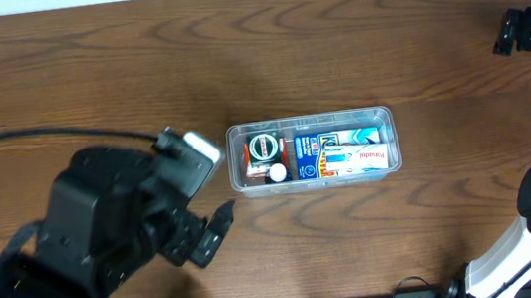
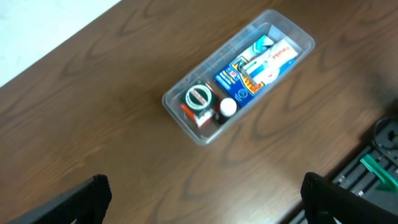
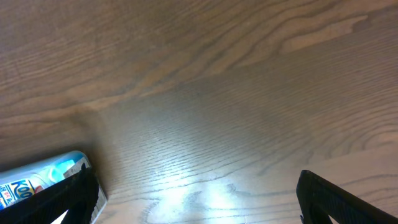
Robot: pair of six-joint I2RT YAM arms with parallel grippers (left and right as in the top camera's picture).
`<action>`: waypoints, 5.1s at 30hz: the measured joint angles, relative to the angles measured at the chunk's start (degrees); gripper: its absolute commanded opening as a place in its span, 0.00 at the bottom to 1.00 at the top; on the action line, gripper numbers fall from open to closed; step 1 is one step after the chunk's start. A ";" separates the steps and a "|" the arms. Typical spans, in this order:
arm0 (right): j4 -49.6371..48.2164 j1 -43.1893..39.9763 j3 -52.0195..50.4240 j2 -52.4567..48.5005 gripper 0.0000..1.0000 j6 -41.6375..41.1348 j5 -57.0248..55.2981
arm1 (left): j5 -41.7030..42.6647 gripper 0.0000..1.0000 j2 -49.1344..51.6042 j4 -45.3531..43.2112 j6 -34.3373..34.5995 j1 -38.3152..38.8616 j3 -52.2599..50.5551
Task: Pack container
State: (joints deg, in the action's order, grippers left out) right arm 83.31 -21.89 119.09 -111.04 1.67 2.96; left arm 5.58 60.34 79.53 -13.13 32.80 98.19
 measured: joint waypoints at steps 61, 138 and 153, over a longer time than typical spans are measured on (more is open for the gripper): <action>0.00 0.00 0.02 0.00 0.99 0.00 0.00 | 5.20 0.98 -57.48 -78.82 4.33 -29.27 -91.78; 0.00 26.56 0.09 23.89 0.99 0.00 0.11 | 4.52 0.98 -59.76 -78.31 1.09 -31.26 -96.89; -17.27 32.41 -20.65 49.33 0.99 0.24 0.02 | 4.52 0.98 -59.74 -78.31 1.07 -31.26 -96.89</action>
State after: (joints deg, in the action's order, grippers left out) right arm 66.04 10.52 98.43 -61.71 1.91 2.98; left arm 10.11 0.60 1.21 -12.05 1.54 1.30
